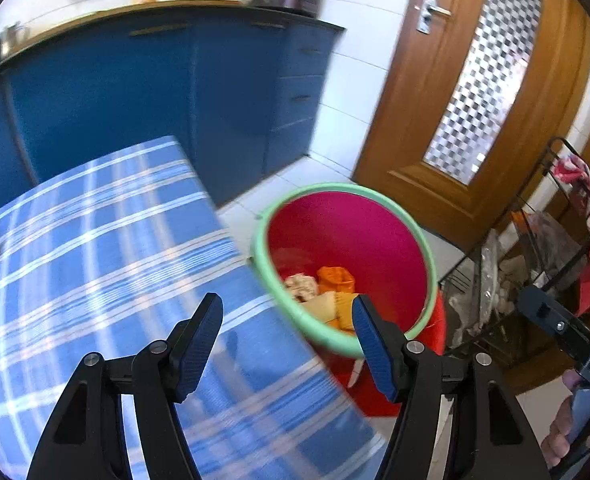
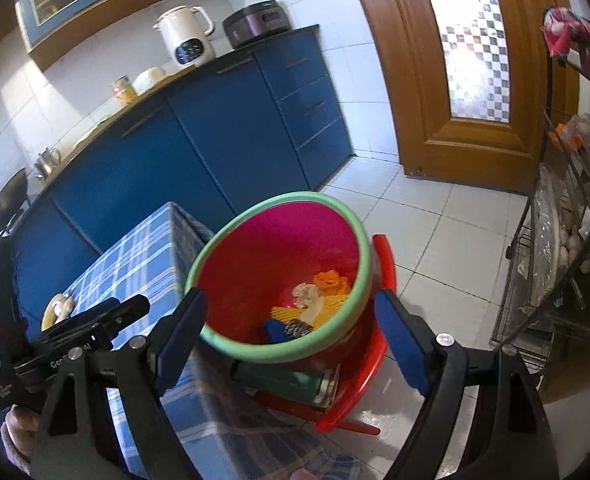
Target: Collect trash
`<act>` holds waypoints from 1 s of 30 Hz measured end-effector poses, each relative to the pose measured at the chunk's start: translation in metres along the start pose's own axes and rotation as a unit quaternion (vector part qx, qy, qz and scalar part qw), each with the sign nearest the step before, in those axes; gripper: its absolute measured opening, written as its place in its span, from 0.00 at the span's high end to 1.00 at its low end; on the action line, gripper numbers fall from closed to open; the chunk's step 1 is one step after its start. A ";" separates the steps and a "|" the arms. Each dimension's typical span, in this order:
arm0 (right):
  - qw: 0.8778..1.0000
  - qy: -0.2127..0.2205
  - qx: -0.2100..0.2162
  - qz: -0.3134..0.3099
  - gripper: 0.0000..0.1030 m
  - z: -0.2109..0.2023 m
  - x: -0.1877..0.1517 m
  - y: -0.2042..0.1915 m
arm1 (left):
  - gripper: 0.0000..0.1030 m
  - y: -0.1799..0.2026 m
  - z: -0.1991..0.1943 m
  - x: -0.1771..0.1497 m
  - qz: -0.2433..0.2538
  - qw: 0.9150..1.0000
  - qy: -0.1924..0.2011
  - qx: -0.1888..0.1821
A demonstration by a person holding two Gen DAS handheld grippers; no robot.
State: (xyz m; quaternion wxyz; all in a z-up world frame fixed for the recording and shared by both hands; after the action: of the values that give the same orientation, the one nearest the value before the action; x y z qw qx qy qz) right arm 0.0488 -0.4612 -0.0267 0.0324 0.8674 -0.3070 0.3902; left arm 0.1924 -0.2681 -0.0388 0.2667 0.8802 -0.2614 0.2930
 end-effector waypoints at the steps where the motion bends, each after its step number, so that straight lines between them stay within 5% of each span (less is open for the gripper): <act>1: 1.000 0.005 -0.001 -0.005 0.17 -0.005 -0.002 -0.004 | 0.33 -0.004 -0.008 -0.003 -0.004 1.000 0.005 0.007; 11: 0.997 0.024 0.041 -0.055 0.16 -0.048 -0.033 -0.059 | 0.32 -0.050 -0.094 -0.043 -0.058 0.994 0.049 0.075; 30: 0.988 0.034 0.094 -0.120 0.13 -0.095 -0.103 -0.137 | 0.26 -0.088 -0.221 -0.122 -0.105 0.967 0.129 0.193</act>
State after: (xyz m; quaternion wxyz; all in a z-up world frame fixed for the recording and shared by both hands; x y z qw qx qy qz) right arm 0.0103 -0.2700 -0.0074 0.0075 0.8835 -0.1616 0.4396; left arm 0.0791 -0.0297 0.0048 0.1524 0.8921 -0.0692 0.4197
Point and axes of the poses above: each gripper's, at about its wrist camera, not at the fingertips, and z roughly the way its jaws point, y to its right, x to its top, the point moved 3 cm from there along z, roughly the way its jaws point, and after that the axes turned 12 degrees about -x, right-handed, at the moved point
